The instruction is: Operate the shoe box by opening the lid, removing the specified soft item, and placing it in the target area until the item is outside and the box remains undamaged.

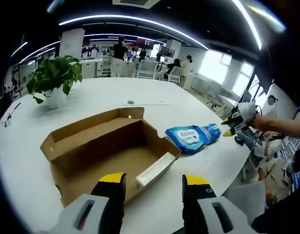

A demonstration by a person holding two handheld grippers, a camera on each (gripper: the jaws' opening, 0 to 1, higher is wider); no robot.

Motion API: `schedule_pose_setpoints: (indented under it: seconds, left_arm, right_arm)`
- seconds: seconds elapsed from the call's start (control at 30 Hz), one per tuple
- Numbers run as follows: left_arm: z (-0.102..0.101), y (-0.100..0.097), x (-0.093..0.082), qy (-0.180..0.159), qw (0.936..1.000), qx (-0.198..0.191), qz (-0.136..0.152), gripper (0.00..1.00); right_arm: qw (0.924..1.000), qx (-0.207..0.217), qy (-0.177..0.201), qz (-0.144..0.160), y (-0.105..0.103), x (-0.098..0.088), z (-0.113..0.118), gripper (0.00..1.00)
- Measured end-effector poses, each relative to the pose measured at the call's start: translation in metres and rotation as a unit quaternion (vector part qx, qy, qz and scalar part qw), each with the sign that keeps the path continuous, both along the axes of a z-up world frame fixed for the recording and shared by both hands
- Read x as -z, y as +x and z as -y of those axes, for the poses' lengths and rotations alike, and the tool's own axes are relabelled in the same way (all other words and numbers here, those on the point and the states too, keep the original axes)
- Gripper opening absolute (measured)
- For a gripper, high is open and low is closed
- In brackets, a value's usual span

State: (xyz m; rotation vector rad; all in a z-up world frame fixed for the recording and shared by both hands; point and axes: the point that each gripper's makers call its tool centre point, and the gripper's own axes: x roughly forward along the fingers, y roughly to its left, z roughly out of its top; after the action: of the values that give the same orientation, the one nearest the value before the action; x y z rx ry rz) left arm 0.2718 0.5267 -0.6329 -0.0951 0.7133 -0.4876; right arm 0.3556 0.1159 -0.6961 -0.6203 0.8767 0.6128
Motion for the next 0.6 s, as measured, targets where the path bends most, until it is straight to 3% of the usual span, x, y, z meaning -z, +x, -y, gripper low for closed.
schedule_pose_setpoints:
  seconds: [0.17,0.3,0.6]
  left_arm:
    - [-0.005,0.002,-0.001,-0.004,1.0,0.003,0.002,0.47]
    - [-0.005,0.004,0.0,-0.007,1.0,0.007,0.002,0.47]
    - [0.002,0.004,0.003,-0.012,0.9997,0.021,-0.001,0.47]
  right_arm:
    - [0.9955,0.075,0.055,0.016,-0.01,-0.003,0.001,0.41]
    - [0.9872,0.126,0.095,0.024,-0.022,-0.002,0.001,0.41]
    - [0.9574,0.205,0.198,0.048,-0.045,-0.007,-0.004,0.43]
